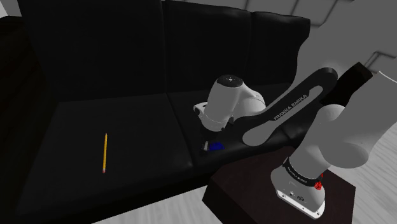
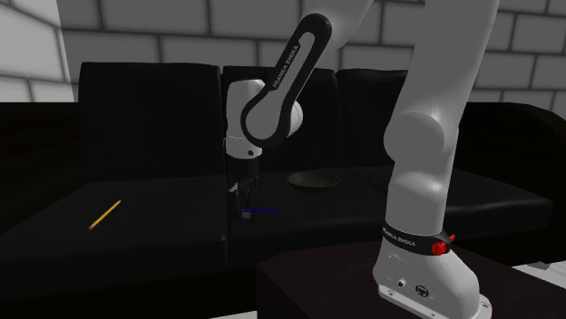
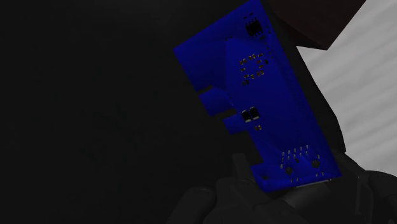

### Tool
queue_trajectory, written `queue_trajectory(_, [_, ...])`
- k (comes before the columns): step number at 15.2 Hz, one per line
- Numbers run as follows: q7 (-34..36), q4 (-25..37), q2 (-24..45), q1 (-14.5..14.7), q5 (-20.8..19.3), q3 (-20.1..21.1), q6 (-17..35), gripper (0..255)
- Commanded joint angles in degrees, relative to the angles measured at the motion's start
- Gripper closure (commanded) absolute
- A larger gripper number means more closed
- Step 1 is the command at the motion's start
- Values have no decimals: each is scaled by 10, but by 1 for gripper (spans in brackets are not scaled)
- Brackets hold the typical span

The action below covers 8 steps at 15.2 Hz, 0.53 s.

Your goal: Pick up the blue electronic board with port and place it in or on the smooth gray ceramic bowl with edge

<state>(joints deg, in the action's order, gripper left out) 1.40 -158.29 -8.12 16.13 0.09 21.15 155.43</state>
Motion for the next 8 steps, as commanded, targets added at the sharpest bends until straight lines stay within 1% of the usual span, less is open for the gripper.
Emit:
queue_trajectory(1, [0, 0, 2, 1, 0, 1, 1, 255])
queue_trajectory(4, [0, 0, 2, 1, 0, 1, 1, 255])
queue_trajectory(8, [-19, 5, -36, 12, 25, -6, -40, 255])
